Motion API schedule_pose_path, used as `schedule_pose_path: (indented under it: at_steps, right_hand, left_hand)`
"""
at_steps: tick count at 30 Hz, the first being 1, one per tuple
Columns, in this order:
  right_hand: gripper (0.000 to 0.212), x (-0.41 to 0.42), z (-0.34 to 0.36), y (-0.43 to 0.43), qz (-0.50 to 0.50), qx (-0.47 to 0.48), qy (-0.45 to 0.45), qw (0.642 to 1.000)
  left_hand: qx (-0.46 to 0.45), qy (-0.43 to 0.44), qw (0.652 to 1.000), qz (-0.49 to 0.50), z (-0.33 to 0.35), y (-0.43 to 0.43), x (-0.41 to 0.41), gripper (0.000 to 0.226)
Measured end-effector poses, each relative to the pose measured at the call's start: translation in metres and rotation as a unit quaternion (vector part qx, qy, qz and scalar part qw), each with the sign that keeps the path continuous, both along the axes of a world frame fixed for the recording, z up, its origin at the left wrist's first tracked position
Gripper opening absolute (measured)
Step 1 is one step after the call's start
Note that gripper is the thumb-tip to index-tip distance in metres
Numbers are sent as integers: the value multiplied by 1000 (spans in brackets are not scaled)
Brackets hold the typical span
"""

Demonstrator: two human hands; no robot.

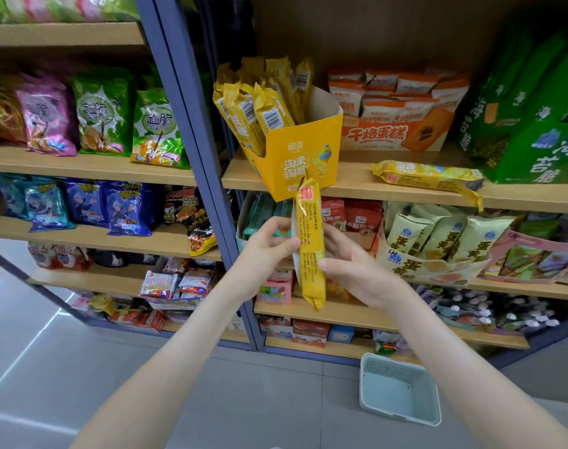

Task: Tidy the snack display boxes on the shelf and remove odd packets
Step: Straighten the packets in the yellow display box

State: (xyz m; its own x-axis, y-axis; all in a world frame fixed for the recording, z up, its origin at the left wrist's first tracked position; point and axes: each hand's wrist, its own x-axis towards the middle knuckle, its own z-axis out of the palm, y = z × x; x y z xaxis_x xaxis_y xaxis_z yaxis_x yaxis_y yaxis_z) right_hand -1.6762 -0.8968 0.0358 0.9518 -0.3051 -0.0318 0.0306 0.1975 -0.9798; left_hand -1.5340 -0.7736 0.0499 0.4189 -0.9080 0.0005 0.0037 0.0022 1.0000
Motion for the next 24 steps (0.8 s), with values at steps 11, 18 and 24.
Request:
schedule_pose_path:
  at_steps: [11, 18, 24]
  right_hand:
    - [91, 34, 72, -23, -132, 4, -138, 982]
    - [45, 69, 158, -25, -366, -93, -383, 843]
    - [55, 112, 155, -51, -483, -324, -213, 785]
  left_hand:
    - [2, -83, 995, 55, 56, -25, 42, 7]
    - [-165, -367, 878, 260, 78, -41, 97, 30]
    - [-167, -414, 857, 256, 70, -69, 118, 65]
